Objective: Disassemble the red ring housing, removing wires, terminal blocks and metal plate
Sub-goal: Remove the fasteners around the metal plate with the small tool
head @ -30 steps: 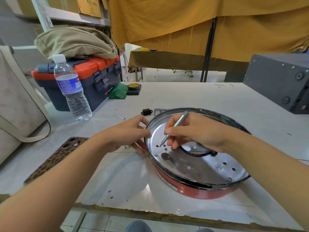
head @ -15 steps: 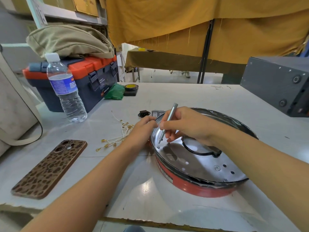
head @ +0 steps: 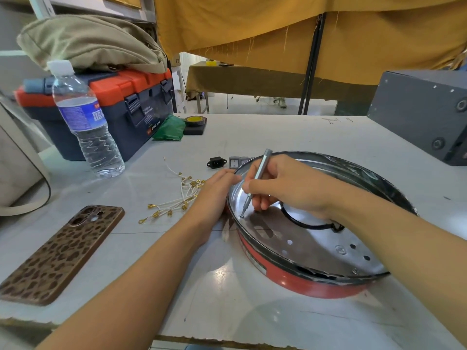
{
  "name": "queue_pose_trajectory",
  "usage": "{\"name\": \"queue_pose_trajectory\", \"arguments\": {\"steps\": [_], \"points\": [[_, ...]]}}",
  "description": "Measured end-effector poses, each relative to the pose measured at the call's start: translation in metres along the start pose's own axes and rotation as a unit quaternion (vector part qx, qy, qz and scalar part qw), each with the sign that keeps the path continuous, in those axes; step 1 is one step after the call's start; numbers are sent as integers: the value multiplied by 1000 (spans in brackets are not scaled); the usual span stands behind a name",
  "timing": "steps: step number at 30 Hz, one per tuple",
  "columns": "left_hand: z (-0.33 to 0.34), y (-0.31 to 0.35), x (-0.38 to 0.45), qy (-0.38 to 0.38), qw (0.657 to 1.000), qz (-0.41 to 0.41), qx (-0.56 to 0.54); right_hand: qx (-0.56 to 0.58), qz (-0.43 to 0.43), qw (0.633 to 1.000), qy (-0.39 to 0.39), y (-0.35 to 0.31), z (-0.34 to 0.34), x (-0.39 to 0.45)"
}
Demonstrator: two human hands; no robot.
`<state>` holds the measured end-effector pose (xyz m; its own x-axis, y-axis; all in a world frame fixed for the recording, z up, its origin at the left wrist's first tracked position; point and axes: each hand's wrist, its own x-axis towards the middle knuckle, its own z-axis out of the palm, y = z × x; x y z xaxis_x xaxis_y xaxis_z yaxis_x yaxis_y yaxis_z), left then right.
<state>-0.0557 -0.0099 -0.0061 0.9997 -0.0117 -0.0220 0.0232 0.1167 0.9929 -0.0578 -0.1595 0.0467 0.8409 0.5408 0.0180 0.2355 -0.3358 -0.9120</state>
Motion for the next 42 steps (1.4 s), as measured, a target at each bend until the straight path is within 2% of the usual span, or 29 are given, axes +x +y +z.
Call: {"name": "queue_pose_trajectory", "arguments": {"steps": [8,15,23,29,33,35,39,42], "points": [[1,-1,-1,-18,999,-9,-29,-14,-8,1000,5,-1,1,0],[1,0,-2,-12,1000,7,-12,-31,-4,999,22,1,2,0],[-3,0,0,-12,995,59,79,-187,-85,976,73,-8,12,-3],[-1,-1,0,-19,997,48,53,-98,-57,993,19,-10,14,-4],[0,0,-1,-45,998,32,43,-69,-20,997,42,-13,15,-4],[0,0,-2,-45,999,18,23,-127,-16,989,71,-16,17,-3],[-1,-2,-1,-38,999,-4,-12,-297,-30,949,101,-25,15,0],[-2,-1,0,-36,999,9,15,-268,-1,961,67,-29,19,2]]}}
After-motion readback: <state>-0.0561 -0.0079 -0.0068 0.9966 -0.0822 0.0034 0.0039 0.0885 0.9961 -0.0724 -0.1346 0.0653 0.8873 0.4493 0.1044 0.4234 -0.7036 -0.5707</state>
